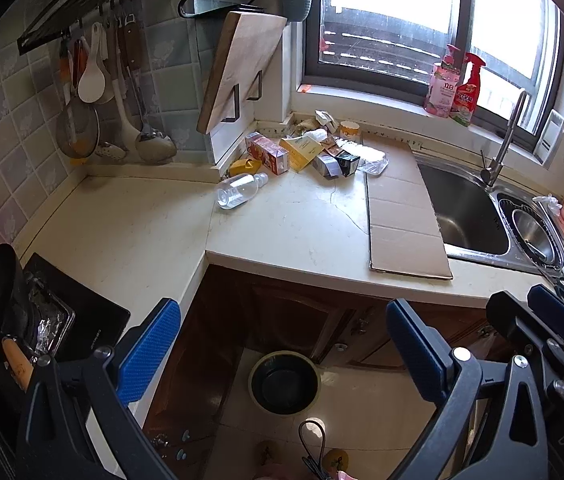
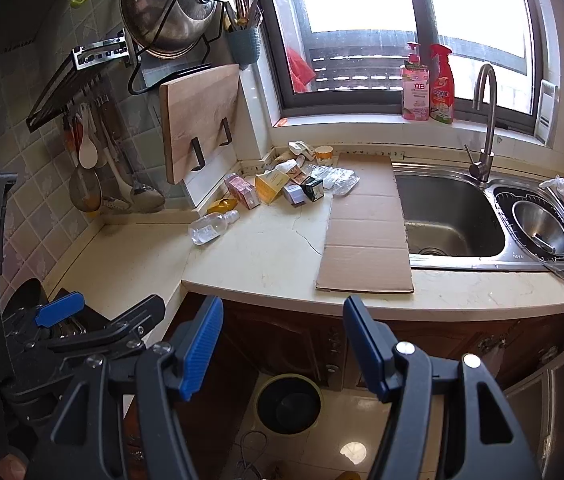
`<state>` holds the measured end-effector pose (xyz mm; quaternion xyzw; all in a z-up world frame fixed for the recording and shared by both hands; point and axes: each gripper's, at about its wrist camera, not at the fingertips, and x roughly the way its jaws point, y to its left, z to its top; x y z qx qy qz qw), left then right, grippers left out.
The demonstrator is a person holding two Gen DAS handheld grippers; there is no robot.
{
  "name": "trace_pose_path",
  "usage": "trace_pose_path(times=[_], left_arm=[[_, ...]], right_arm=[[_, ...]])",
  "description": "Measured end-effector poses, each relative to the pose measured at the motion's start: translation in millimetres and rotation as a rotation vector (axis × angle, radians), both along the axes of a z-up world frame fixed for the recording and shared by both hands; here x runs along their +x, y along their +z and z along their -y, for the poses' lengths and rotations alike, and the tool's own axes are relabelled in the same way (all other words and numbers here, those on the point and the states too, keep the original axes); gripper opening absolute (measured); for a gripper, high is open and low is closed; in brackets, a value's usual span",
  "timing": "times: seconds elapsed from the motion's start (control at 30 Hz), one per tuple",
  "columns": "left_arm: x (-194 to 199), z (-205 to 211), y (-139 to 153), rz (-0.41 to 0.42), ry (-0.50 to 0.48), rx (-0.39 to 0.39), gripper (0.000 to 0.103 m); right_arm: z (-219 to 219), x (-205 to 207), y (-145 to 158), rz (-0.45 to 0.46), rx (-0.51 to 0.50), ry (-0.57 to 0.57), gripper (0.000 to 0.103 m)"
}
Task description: Collect trash
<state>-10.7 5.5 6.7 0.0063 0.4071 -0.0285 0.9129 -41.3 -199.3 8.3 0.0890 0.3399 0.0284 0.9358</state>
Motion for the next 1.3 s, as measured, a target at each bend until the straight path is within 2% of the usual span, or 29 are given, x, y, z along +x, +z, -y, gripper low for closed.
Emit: trace_pose_path(times=[1.3], left_arm=[[3.6, 11.5, -0.7, -0.009, -0.055, -0.004, 0.099]], right_arm=[[12.0, -6.0, -2.3, -0.004, 0.019, -0.045, 0.063]])
